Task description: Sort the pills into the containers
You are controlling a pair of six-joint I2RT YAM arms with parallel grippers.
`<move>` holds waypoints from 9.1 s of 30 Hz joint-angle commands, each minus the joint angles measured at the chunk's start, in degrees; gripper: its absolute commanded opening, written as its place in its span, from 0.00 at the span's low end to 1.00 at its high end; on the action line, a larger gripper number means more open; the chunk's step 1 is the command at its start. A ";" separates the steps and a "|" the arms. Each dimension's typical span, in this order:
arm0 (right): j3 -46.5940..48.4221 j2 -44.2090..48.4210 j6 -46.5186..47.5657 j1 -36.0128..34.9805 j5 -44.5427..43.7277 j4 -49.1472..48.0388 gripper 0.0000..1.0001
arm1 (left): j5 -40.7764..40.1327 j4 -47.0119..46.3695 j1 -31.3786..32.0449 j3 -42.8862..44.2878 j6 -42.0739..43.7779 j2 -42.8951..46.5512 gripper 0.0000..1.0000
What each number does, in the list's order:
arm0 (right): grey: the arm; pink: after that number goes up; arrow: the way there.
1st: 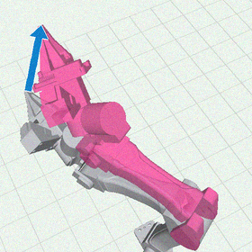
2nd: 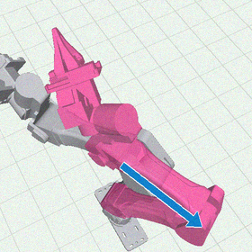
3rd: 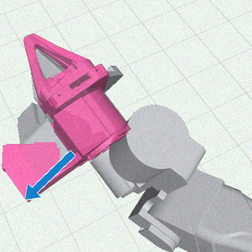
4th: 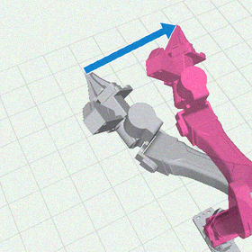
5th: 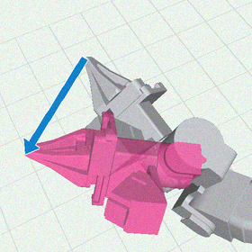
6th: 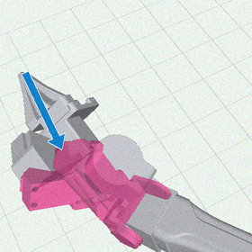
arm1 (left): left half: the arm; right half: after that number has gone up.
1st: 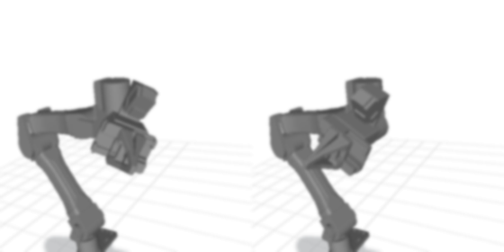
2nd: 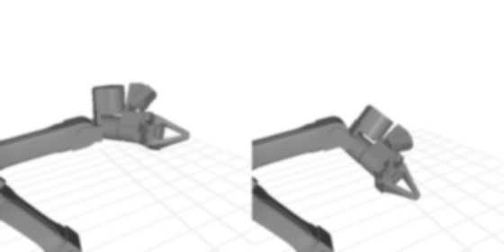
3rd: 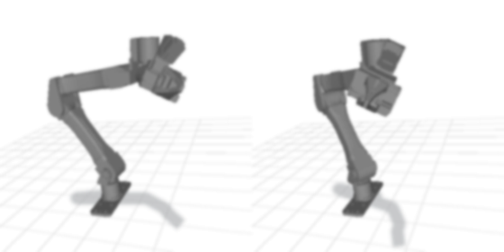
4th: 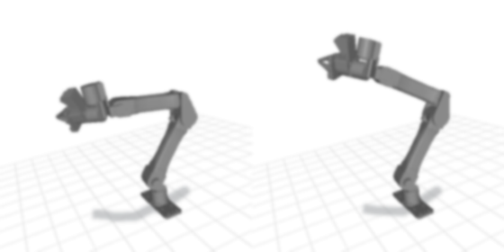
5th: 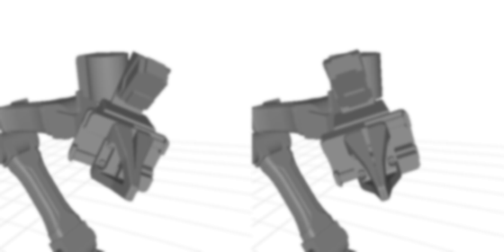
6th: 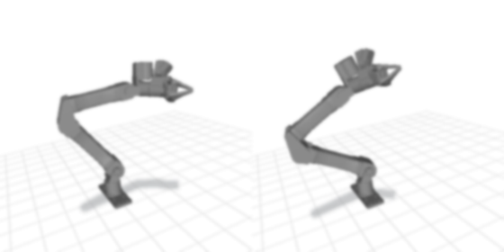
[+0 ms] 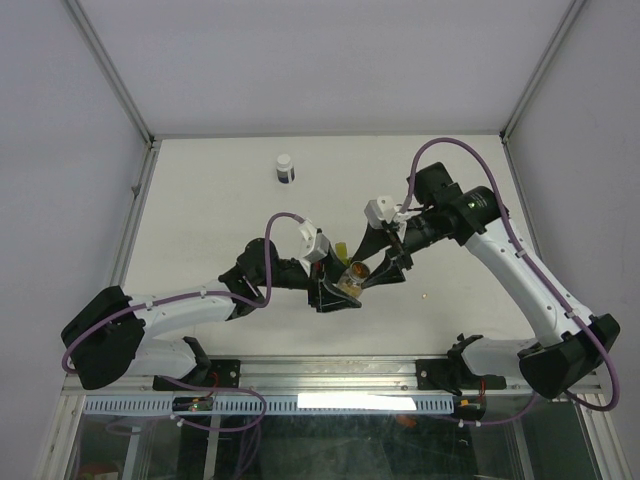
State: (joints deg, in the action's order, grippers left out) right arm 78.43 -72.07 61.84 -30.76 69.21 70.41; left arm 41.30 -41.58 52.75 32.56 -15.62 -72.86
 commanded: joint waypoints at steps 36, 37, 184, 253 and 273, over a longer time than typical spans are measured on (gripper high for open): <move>-6.30 3.32 -45.91 10.35 -12.99 -34.40 0.94 | -38.23 -7.44 1.13 -1.39 10.77 -5.88 0.00; -5.85 3.78 -43.86 11.31 -11.12 -32.78 0.95 | -37.06 -7.82 1.09 -2.57 10.33 -5.57 0.00; -17.42 3.10 -37.14 2.14 -25.70 -36.48 0.17 | -49.56 -3.20 4.86 1.35 6.58 -2.13 0.00; -10.51 0.40 -8.76 -0.09 5.04 -17.21 0.49 | -3.09 -16.43 -1.42 -3.29 -1.66 -6.55 0.00; -18.23 0.57 -41.12 -0.36 -23.25 -42.49 0.05 | -48.98 -3.16 5.09 -0.11 4.92 -2.82 0.00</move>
State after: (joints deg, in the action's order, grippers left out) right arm 62.19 -70.74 32.64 -30.24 59.51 38.59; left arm 13.74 -44.45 56.86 27.16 -11.57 -76.71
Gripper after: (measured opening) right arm 0.454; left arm 0.522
